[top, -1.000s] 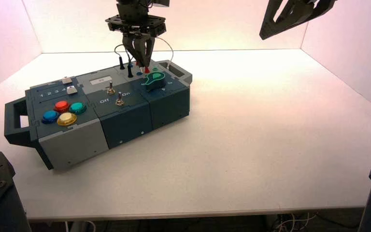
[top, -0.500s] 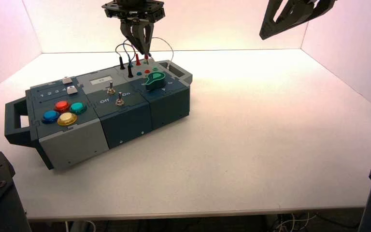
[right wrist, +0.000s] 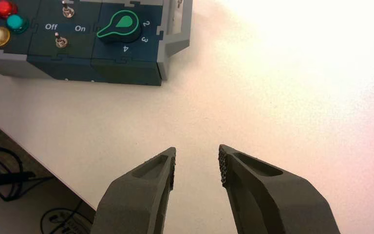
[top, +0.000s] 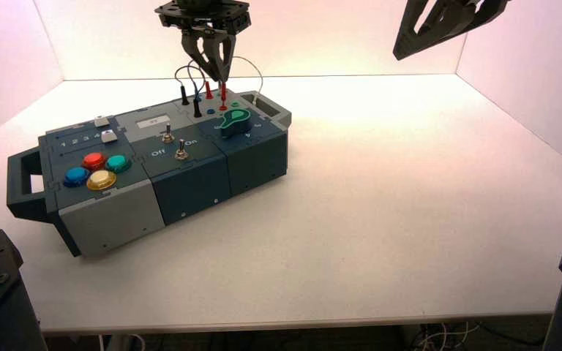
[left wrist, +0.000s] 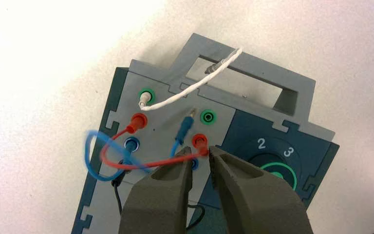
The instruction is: Pull the red wire.
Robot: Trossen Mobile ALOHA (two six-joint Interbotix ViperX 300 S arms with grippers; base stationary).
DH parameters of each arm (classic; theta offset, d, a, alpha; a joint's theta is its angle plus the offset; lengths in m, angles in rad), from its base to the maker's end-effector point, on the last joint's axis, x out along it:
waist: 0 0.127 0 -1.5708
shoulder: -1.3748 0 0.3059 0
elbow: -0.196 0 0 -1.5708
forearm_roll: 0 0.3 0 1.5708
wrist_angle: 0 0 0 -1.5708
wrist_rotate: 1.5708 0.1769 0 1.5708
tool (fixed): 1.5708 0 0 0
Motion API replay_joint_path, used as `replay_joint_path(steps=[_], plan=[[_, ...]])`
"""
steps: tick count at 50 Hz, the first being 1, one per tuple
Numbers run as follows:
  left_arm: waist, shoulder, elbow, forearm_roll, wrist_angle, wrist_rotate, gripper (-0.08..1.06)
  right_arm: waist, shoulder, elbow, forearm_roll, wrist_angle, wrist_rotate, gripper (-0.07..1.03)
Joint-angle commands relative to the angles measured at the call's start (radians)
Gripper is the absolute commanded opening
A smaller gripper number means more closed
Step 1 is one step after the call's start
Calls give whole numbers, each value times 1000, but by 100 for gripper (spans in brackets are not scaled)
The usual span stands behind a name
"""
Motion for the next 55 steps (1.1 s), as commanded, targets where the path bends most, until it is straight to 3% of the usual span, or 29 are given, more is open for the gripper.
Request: replay_joint_path(steps=[1, 12, 32, 45, 55], plan=[[-2, -54, -12, -5, 2, 6, 24, -3, -6, -12, 3, -8, 3, 48], [-17, -81, -11, -6, 49, 5, 28, -3, -6, -12, 3, -6, 3, 48], [-32, -311, 67, -6, 77, 6, 29, -3, -12, -12, 3, -6, 3, 48], [-38, -456, 183, -15, 84, 2, 29, -3, -18, -12, 3, -6, 3, 48], [-51, -497, 287, -23, 81, -11, 29, -3, -23, -11, 5, -6, 3, 48]])
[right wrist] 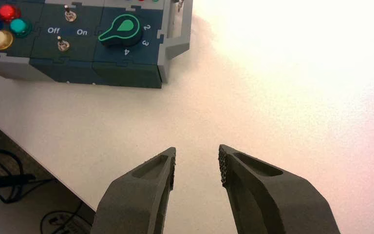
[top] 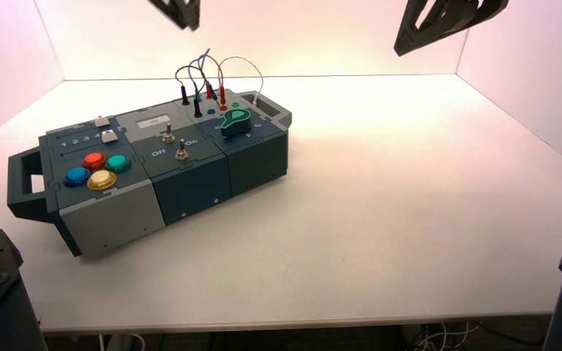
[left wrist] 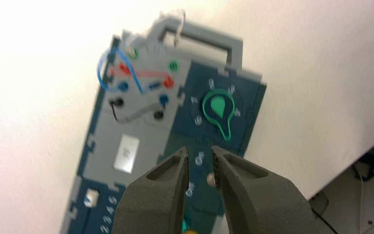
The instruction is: Pull the red wire.
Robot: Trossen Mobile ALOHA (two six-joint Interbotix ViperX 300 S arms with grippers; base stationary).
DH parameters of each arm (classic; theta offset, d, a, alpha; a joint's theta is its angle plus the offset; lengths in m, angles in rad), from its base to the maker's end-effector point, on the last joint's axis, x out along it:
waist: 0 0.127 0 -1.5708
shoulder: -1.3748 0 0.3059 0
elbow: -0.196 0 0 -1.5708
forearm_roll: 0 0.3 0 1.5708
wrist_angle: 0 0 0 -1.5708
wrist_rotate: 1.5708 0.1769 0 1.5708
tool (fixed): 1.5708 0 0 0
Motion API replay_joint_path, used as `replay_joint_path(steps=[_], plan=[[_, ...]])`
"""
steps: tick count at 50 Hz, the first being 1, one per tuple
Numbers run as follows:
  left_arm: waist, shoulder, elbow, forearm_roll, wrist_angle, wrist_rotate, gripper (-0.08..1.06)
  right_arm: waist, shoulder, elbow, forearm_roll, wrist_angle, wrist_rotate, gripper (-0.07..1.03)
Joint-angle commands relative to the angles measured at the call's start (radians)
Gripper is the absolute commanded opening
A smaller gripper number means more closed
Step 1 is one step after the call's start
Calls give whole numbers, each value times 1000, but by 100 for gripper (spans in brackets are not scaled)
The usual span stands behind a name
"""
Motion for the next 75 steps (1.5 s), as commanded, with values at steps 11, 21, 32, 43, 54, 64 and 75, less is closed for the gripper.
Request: replay_joint_path(steps=[11, 21, 32, 43, 54, 64, 75], plan=[[-38, -92, 163, -8, -80, 3, 29, -2, -11, -9, 5, -6, 3, 48], [-38, -112, 209, -18, -110, -6, 29, -2, -9, -6, 6, -6, 3, 48], [-40, -143, 273, -14, -149, 0, 29, -2, -9, -5, 6, -6, 3, 48], [-38, -144, 242, -20, -169, -15, 28, 2, -9, -5, 8, -6, 3, 48], [-40, -38, 98, -21, -155, -26, 28, 2, -9, -3, 6, -6, 3, 48], [-38, 196, -44, -21, -118, -40, 28, 2, -11, -3, 6, -6, 3, 48], [-41, 341, -133, -17, -121, -55, 28, 2, -14, -3, 6, -6, 3, 48]])
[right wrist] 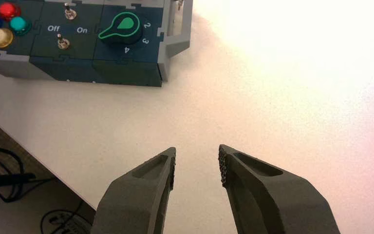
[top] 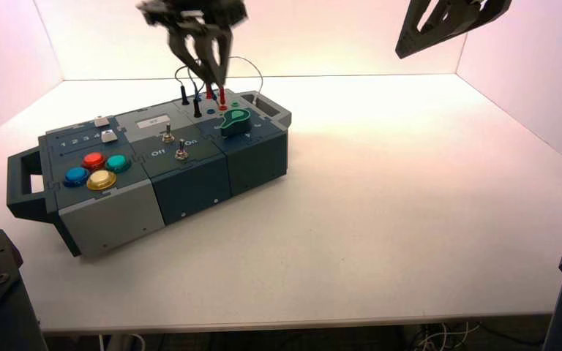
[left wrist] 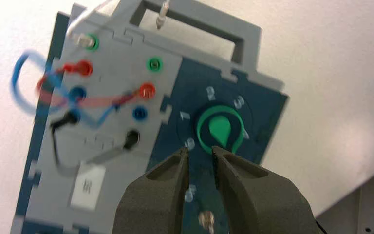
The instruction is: Pull the red wire.
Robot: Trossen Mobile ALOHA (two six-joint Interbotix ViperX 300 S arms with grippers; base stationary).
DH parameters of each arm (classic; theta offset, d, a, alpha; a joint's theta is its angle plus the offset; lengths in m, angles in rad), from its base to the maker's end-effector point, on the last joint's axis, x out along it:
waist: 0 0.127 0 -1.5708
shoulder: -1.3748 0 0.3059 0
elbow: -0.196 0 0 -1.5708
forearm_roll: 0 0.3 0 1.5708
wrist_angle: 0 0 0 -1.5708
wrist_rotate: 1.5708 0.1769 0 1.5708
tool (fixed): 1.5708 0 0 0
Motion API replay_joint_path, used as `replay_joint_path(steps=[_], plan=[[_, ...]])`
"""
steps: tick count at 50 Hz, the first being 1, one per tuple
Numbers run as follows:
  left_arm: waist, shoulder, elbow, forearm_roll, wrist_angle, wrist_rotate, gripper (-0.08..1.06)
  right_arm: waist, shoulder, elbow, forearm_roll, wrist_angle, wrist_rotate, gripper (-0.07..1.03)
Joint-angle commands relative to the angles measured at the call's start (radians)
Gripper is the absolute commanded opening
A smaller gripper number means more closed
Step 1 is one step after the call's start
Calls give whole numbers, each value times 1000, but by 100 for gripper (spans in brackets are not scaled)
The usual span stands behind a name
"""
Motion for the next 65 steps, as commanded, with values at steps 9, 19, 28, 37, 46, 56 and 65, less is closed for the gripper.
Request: replay_joint_path(steps=[9, 19, 28, 37, 46, 56, 65], plan=[[6, 21, -89, 23, -2, -23, 28, 2, -5, -12, 5, -6, 3, 48], [38, 54, -129, 31, 52, -28, 30, 2, -5, -12, 5, -6, 3, 48], [48, 74, -133, 35, 69, -28, 35, 2, -5, -14, 5, -6, 2, 48], [48, 104, -158, 43, 69, -28, 36, 2, -5, -12, 5, -6, 2, 48], [48, 130, -187, 43, 72, -28, 36, 2, -5, -12, 5, -6, 2, 48], [48, 149, -213, 49, 74, -28, 36, 0, -5, -14, 5, -6, 3, 48], [51, 170, -224, 55, 91, -29, 33, 0, -5, -14, 5, -6, 2, 48]])
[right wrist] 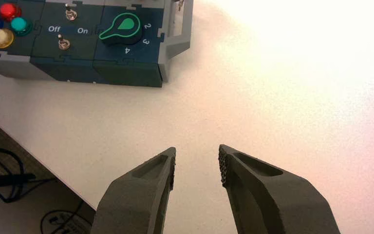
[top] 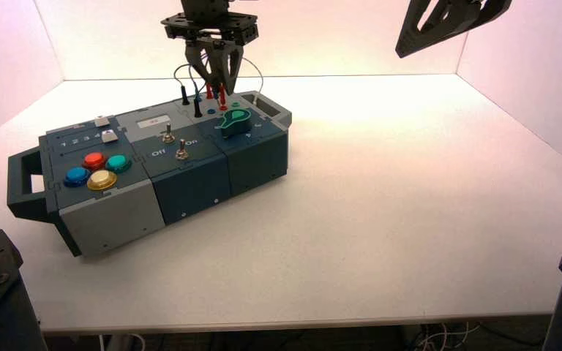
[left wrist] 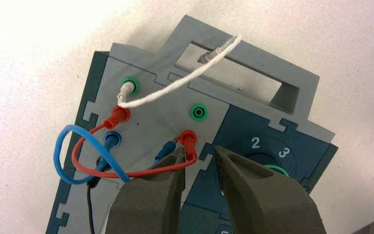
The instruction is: Pull the red wire.
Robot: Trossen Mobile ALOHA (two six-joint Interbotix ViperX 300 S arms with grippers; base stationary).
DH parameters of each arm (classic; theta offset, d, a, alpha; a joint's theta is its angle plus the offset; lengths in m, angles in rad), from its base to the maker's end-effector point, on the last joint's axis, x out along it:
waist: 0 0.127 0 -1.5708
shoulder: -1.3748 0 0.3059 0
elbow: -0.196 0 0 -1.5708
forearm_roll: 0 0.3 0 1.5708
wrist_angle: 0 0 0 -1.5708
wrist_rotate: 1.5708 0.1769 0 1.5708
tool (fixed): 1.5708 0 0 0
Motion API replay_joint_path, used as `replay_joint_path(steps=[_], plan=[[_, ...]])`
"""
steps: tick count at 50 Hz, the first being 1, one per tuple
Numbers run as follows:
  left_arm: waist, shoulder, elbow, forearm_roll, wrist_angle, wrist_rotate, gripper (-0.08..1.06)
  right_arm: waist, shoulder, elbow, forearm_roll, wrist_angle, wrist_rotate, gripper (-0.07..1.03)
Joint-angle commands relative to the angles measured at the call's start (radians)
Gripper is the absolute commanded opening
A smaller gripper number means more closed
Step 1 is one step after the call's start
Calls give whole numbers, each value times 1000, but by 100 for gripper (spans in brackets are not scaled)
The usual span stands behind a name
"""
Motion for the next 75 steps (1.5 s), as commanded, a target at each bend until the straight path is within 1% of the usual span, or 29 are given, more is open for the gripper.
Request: replay_joint_path(steps=[1, 10, 13, 17, 20, 25, 42, 49, 66, 75], plan=[[6, -8, -28, 6, 8, -3, 31, 0, -5, -12, 5, -6, 2, 48], [17, 5, -25, 8, 15, -5, 21, -2, -5, -12, 5, -6, 2, 48], [18, 5, -23, 9, 15, -5, 16, -2, -5, -14, 5, -6, 2, 48], [18, 3, -25, 15, 15, -2, 7, 0, -5, -14, 5, -6, 2, 48], [18, 2, -26, 17, 17, 3, 2, 0, -5, -12, 5, -6, 2, 48], [18, -5, -29, 18, 15, 12, -2, 0, -5, -14, 3, -6, 3, 48], [17, -51, -44, 18, 20, 15, -3, -2, -5, -14, 5, -6, 3, 48], [14, -64, -63, 18, 32, 15, -3, -2, -5, -14, 5, -8, 3, 48], [0, 8, -135, 15, 28, 12, -3, -2, -5, -14, 5, -8, 2, 48], [-3, 38, -160, 15, 48, 8, -3, -2, -5, -14, 5, -8, 2, 48]])
